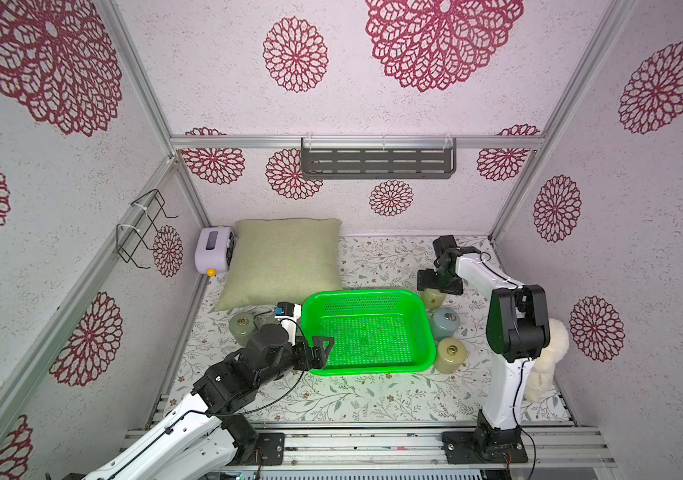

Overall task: Take the tea canister out of the basket
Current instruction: Place the tea canister at the center of the board.

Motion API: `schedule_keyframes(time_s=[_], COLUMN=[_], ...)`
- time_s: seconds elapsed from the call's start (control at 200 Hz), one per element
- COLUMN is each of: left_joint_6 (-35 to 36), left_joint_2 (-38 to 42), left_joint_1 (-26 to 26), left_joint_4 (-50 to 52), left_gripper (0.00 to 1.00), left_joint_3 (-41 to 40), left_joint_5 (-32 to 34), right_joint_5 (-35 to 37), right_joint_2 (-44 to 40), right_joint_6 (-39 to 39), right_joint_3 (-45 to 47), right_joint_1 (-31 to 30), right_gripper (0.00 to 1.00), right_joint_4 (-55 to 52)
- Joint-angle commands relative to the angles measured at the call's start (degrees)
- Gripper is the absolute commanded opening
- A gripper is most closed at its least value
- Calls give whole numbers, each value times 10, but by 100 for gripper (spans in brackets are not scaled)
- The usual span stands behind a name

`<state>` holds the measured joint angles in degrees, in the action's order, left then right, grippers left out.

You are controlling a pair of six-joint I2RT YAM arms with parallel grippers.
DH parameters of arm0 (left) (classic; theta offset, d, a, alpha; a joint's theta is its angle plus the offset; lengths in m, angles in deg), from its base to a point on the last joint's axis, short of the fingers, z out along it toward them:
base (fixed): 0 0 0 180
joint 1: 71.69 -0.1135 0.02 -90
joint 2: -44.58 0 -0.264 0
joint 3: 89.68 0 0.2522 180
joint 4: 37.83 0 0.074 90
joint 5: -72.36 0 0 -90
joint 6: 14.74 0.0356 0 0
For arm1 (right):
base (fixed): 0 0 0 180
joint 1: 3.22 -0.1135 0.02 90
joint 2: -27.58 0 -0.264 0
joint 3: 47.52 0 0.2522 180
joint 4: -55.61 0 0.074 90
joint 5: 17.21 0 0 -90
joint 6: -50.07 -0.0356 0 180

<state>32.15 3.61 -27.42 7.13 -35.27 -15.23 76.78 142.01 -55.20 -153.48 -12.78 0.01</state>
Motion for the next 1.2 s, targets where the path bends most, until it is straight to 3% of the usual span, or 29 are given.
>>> schedule_keyframes(time_s=[0.0,0.175,0.295,0.54,0.716,0.911,1.026,1.091,1.196], left_joint_6=[5,0,-6,5,40,63,116,139,168], left_joint_2=[-6,-20,-39,-99,-154,-215,-239,-251,-270], left_joint_1=[7,7,6,5,-19,-117,-161,-190,-246], left_joint_4=[2,6,20,55,54,35,-16,-48,-91], left_gripper=[97,97,97,97,97,97,97,97,97], left_joint_3=[5,14,33,105,150,185,173,161,145], left_joint_5=[18,53,98,197,270,259,292,315,325], right_joint_5=[18,20,19,33,66,171,201,199,196], right_joint_2=[-75,-166,-246,-391,-451,-433,-388,-351,-323], right_joint_6=[-20,-35,-42,-24,42,123,130,139,140], right_joint_3=[-4,52,142,420,606,742,784,781,741], right_joint_1=[3,2,2,2,2,2,4,7,11], right_gripper=[99,99,99,99,99,99,99,99,99], right_joint_4=[12,78,166,471,693,906,1032,1066,1020])
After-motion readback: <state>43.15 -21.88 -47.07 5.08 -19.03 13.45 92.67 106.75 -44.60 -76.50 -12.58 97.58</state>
